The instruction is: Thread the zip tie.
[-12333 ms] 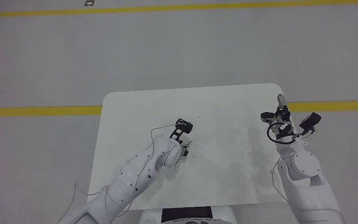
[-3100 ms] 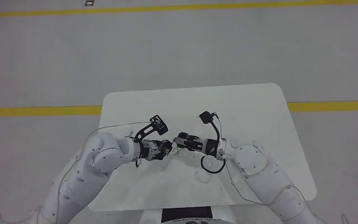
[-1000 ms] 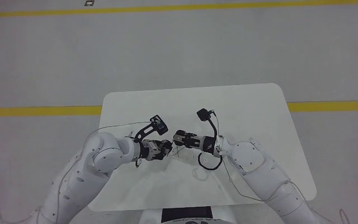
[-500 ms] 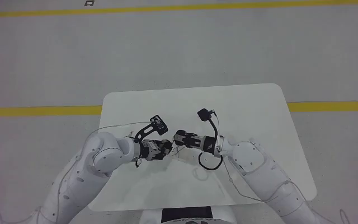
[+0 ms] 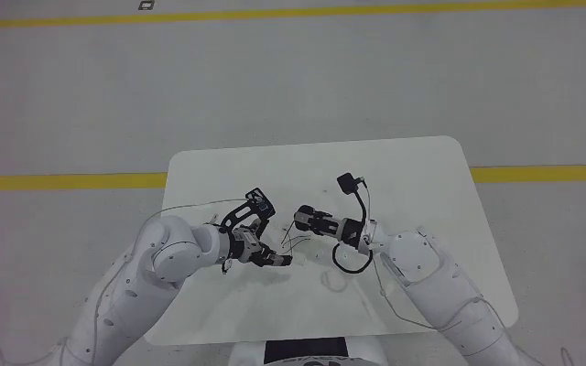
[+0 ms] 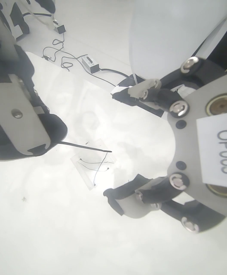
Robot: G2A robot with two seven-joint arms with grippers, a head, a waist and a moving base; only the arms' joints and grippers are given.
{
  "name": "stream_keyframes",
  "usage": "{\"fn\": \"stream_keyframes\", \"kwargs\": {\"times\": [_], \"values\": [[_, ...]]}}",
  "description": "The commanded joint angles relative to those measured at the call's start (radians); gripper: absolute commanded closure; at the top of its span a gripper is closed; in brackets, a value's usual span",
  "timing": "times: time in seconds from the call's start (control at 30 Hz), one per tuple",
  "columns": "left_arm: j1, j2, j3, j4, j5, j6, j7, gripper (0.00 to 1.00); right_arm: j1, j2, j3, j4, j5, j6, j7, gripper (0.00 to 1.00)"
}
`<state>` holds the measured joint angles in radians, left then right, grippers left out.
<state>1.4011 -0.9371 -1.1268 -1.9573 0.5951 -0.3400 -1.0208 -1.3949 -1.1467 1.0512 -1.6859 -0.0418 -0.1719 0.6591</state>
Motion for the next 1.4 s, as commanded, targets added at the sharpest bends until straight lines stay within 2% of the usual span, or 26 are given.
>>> {"fn": "stream_keyframes", "kwargs": {"times": [0.0,0.17,0.27,0.37,0.4,0.57,0.7,0.77,1.0,1.07,1.17,1.27,1.37], "values": [[0.0,0.0,0.0,0.0,0.0,0.0,0.0,0.0,0.0,0.0,0.0,0.0,0.0,0.0,0.0,1.0],[0.0,0.0,0.0,0.0,0.0,0.0,0.0,0.0,0.0,0.0,0.0,0.0,0.0,0.0,0.0,1.0],[0.009,-0.002,-0.002,0.042,-0.081,0.0,0.066,0.0,-0.009,-0.001,0.003,0.002,0.004,0.002,-0.029,1.0],[0.018,0.002,-0.02,0.087,-0.24,0.0,0.116,0.0,-0.029,0.002,0.026,0.008,0.04,-0.02,-0.048,1.0],[0.022,0.004,-0.03,0.103,-0.321,0.0,0.14,0.0,-0.04,0.002,0.036,0.01,0.072,-0.036,-0.051,1.0],[0.019,0.012,-0.049,0.131,-0.591,0.0,0.135,0.0,-0.063,0.005,0.067,0.031,0.173,-0.098,-0.044,1.0],[0.023,0.004,-0.073,0.198,-0.785,0.0,0.136,0.0,-0.069,0.0,0.081,0.058,0.273,-0.148,-0.07,1.0],[0.022,0.003,-0.075,0.201,-0.787,0.0,0.132,0.0,-0.07,-0.002,0.082,0.064,0.313,-0.167,-0.07,1.0],[0.022,0.003,-0.075,0.202,-0.788,0.001,0.138,0.0,-0.071,-0.002,0.081,0.063,0.314,-0.166,-0.073,1.0],[0.021,-0.001,-0.067,0.232,-0.791,0.0,0.179,0.0,-0.075,-0.005,0.074,0.058,0.347,-0.167,-0.078,1.0],[0.013,-0.01,-0.052,0.261,-0.87,0.0,0.206,0.0,-0.079,-0.01,0.078,0.064,0.404,-0.168,-0.087,1.0],[0.008,-0.024,-0.046,0.289,-0.982,0.0,0.189,0.0,-0.086,-0.017,0.078,0.065,0.479,-0.168,-0.075,1.0],[-0.002,-0.041,-0.052,0.319,-1.032,0.0,0.156,0.0,-0.087,-0.025,0.08,0.075,0.528,-0.168,-0.06,1.0]]}}
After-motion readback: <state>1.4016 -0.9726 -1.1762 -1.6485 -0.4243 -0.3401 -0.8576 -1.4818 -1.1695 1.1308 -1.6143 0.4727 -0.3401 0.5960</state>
